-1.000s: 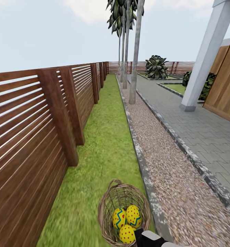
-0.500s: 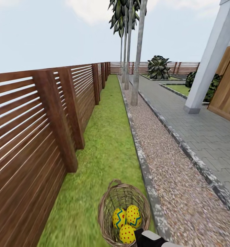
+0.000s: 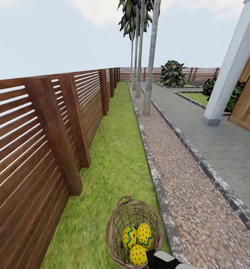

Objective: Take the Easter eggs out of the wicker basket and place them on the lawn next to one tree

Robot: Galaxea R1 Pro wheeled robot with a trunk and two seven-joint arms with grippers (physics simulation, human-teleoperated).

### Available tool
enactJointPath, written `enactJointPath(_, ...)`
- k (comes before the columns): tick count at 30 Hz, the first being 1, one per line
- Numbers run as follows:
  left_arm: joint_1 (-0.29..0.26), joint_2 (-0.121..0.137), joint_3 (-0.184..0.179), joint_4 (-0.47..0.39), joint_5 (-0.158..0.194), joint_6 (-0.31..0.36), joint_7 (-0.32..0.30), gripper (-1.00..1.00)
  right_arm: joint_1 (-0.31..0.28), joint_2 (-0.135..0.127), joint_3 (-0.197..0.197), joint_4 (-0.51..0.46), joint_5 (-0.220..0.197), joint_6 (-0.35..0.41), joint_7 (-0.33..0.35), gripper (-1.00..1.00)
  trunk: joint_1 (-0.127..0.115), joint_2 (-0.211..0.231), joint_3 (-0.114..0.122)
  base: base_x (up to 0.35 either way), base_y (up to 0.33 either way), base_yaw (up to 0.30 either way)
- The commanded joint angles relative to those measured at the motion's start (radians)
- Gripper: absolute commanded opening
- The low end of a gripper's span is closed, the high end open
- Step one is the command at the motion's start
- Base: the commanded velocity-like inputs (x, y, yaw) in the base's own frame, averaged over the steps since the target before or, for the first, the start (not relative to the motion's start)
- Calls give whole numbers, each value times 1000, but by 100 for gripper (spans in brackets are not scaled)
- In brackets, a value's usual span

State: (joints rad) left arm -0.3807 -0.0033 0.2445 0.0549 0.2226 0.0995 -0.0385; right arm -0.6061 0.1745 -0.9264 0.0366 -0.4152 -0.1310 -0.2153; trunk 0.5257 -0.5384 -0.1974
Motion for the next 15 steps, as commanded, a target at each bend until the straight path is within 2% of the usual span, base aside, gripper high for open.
enactJointPath(1, -1, 0, 1, 2, 11, 2, -3, 100, -1, 0, 3, 2, -5, -6, -1, -100, 1, -2, -2, 325, 0, 0)
enactJointPath(15, -1, 0, 1, 2, 11, 2, -3, 100, -1, 0, 3, 2, -5, -6, -1, -100, 1, -2, -2, 325, 0, 0)
